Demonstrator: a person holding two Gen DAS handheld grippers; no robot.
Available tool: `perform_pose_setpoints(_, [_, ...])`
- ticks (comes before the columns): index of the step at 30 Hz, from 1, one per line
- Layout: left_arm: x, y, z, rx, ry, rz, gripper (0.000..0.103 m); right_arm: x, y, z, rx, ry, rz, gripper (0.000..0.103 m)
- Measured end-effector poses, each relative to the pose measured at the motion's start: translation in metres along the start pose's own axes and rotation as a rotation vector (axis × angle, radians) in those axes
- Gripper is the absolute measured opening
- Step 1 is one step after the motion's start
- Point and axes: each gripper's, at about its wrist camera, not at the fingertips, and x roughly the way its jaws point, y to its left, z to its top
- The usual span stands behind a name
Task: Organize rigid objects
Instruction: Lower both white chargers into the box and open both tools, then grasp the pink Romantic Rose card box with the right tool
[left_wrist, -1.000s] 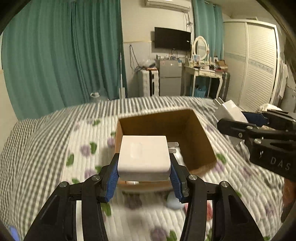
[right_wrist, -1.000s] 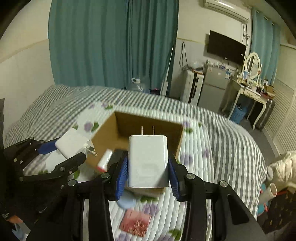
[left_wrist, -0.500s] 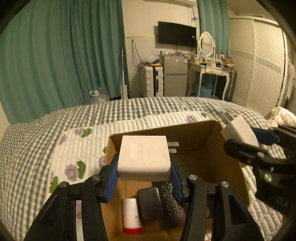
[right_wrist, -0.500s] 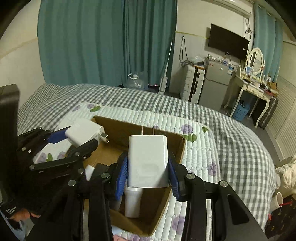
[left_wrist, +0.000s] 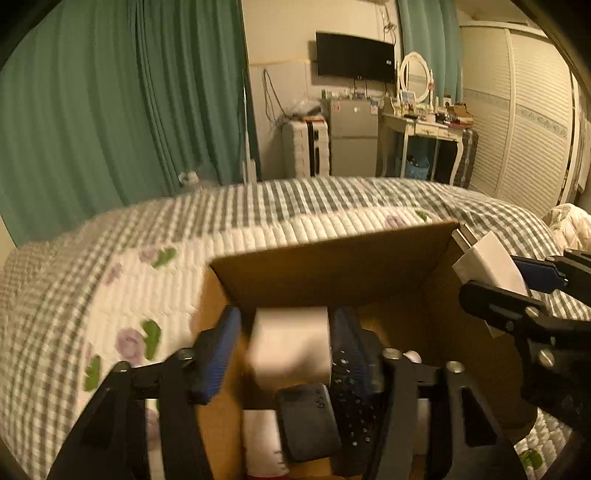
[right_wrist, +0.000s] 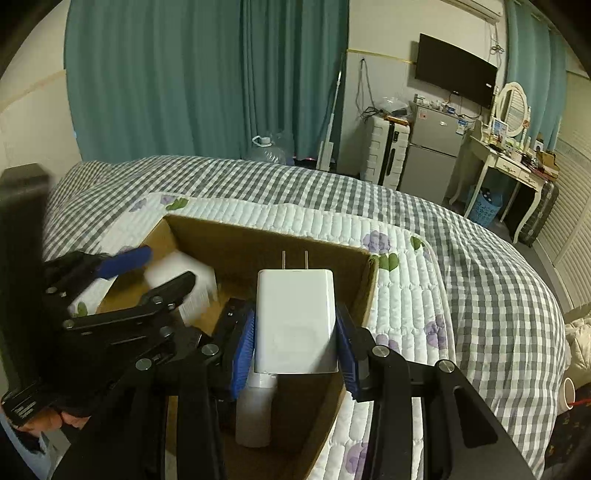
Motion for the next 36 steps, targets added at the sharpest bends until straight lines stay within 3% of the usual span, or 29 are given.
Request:
perform_pose_setpoints(7, [-0.025,0.02,0.005,-0.041,-0.031,0.002,0.067,0.005,-0.001,0.013,0.019,-0.004,-0.011,0.04])
perform_pose_setpoints(14, [-0.058,0.038,0.0,-0.057,-0.038,0.025,0.067,0.029,0.007,0.016,0.041,0.069,-0.016,0.041])
perform_pose_setpoints(16, [-0.071,0.042,-0.002,-0.062,-0.044,0.028,0.067,0.016,0.009,0.011,0.058,0.057,-0.055,0.076])
perform_pose_setpoints(21, [-0.112,0.05,-0.014,-0.072,-0.037,0.026,0.068,-0.044,0.016,0.005,0.053,-0.001,-0.086,0.08])
perform_pose_setpoints(23, [-0.131,0.053,-0.024,-0.084,-0.031,0.017,0.074,-0.067,0.021,0.0,0.041,-0.012,-0.101,0.085])
perform_pose_setpoints(25, [-0.145,0.056,-0.033,-0.101,-0.034,0.01,0.083,-0.092,0.027,-0.009,0.028,-0.027,-0.122,0.094])
perform_pose_setpoints(30, [-0.172,0.054,-0.07,-0.085,-0.032,-0.025,0.103,-0.125,0.046,-0.051,0.023,-0.011,-0.149,0.098])
perform_pose_setpoints(36, [-0.163,0.053,-0.117,-0.065,-0.013,-0.037,0.103,-0.092,0.057,-0.132,0.071,0.146,-0.108,0.098])
